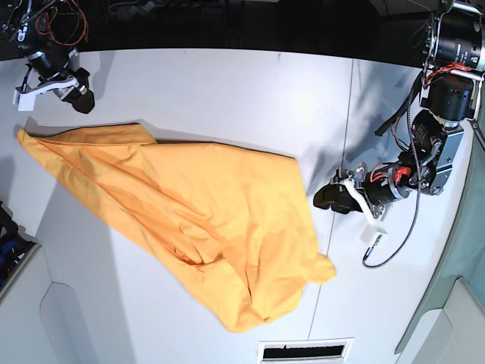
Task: Layout the t-shirt on the table in an organized manner, then fold the t-shirt properly
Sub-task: 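Lay the shirt down and open the right gripper, then move the left gripper over the shirt toward the right gripper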
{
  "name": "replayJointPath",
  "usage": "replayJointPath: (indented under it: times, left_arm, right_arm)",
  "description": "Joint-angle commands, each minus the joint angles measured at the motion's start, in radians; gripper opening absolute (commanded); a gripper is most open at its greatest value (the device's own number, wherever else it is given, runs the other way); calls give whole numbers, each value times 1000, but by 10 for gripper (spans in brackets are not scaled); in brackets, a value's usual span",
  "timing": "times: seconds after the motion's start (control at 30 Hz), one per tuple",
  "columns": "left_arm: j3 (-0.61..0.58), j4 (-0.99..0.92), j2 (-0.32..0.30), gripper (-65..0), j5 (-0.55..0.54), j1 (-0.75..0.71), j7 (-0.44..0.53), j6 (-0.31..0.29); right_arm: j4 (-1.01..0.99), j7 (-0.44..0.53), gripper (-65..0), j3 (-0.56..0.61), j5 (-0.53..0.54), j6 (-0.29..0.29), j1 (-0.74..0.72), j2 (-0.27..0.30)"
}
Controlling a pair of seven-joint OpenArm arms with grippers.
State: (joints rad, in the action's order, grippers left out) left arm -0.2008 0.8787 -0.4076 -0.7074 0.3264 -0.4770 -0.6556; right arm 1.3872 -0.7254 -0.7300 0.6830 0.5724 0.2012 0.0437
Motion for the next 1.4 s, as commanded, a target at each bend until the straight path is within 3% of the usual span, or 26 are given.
replayJointPath:
  times: [0.0, 0.13, 0.3, 0.4, 0.53, 0.6, 0.63, 0.7, 0.73, 0.77, 0.87, 1.13, 1.23, 1.37]
  left_arm:
    - [6, 16, 5, -267, -22, 32, 28, -8]
    - [6, 16, 48, -267, -21, 33, 24, -8]
    - [6, 16, 75, -267, -13, 22, 17, -7]
    - [6, 16, 88, -268, 3, 23, 21, -7]
    - [6, 16, 114, -270, 47, 18, 20, -6]
    - [6, 16, 119, -311, 56, 14, 20, -6]
    - [6, 16, 119, -384, 59, 14, 20, -6]
    - [6, 16, 119, -596, 69, 14, 22, -6]
    - [6, 16, 119, -650, 69, 15, 27, -6]
    - [6, 17, 119, -650, 69, 16, 32, -6]
    - [7, 19, 111, -650, 61, 40, 28, -10]
    - [67, 206, 11, -650, -92, 56, -116, -43]
    - [71, 281, -31, -650, -154, 55, -147, -43]
    - [70, 346, -38, -650, -200, 55, -217, -43]
  right_arm:
    - [11, 15, -395, 19, 8, 3, -19, 4]
    - [11, 28, -391, 84, -30, -9, -76, -30]
    - [11, 34, -270, 91, -87, -24, -130, -115]
    - [10, 37, -268, 91, -123, -31, -163, -157]
    - [3, 80, -269, 91, -222, -117, -192, -184]
    - [-9, 97, -317, 91, -253, -151, -199, -190]
    - [-16, 97, -377, 91, -260, -159, -202, -192]
    - [-32, 97, -542, 91, -261, -157, -210, -191]
    - [-34, 97, -630, 91, -261, -150, -212, -191]
    - [-34, 97, -650, 91, -260, -126, -212, -191]
    - [-21, 47, -650, 91, -193, -11, -211, -177]
    - [194, -267, -650, 91, 192, 23, -119, -116]
    - [332, -323, -650, 90, 253, 27, -80, -106]
    - [478, -314, -650, 61, 236, 27, -57, -93]
